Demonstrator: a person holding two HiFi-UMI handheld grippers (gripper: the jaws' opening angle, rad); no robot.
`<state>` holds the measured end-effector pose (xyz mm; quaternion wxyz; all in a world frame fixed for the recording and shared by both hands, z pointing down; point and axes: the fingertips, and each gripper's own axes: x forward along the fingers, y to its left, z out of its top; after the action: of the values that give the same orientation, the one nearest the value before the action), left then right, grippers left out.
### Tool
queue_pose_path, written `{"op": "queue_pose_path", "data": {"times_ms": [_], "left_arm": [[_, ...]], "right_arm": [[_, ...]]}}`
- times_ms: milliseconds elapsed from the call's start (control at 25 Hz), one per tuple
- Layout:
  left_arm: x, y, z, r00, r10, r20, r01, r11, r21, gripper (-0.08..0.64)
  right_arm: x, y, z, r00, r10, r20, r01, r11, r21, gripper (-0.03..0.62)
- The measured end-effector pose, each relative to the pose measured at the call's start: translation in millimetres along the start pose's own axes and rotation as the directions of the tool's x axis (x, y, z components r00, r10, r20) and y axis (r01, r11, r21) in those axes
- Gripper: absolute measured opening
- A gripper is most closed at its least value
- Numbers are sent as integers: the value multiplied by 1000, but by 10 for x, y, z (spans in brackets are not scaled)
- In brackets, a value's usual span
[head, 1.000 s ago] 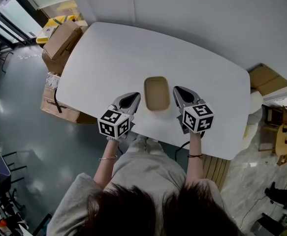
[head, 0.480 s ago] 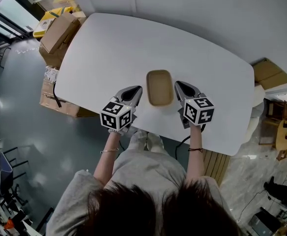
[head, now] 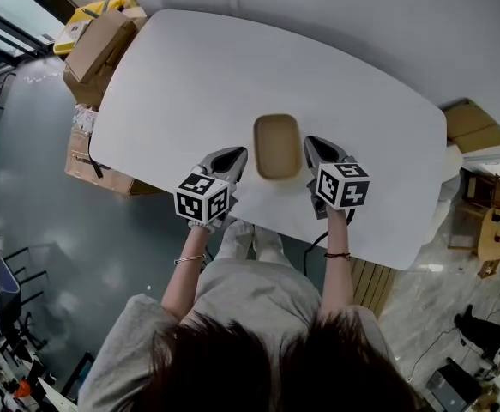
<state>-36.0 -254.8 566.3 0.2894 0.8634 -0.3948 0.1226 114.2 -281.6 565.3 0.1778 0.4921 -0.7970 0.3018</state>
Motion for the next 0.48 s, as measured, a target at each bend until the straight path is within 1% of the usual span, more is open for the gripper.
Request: {"op": "queue_pose_path", "data": {"times_ms": [240, 480], "left_arm": [[26, 33, -84, 1000, 11, -14, -11, 1000, -24, -9], [61, 69, -124, 1000, 19, -21, -20, 999, -39, -10]], "right_arm": [[70, -14, -55, 1000, 10, -27, -9, 1000, 26, 71], [176, -20, -169, 998, 18, -68, -15, 999, 40, 89]]}}
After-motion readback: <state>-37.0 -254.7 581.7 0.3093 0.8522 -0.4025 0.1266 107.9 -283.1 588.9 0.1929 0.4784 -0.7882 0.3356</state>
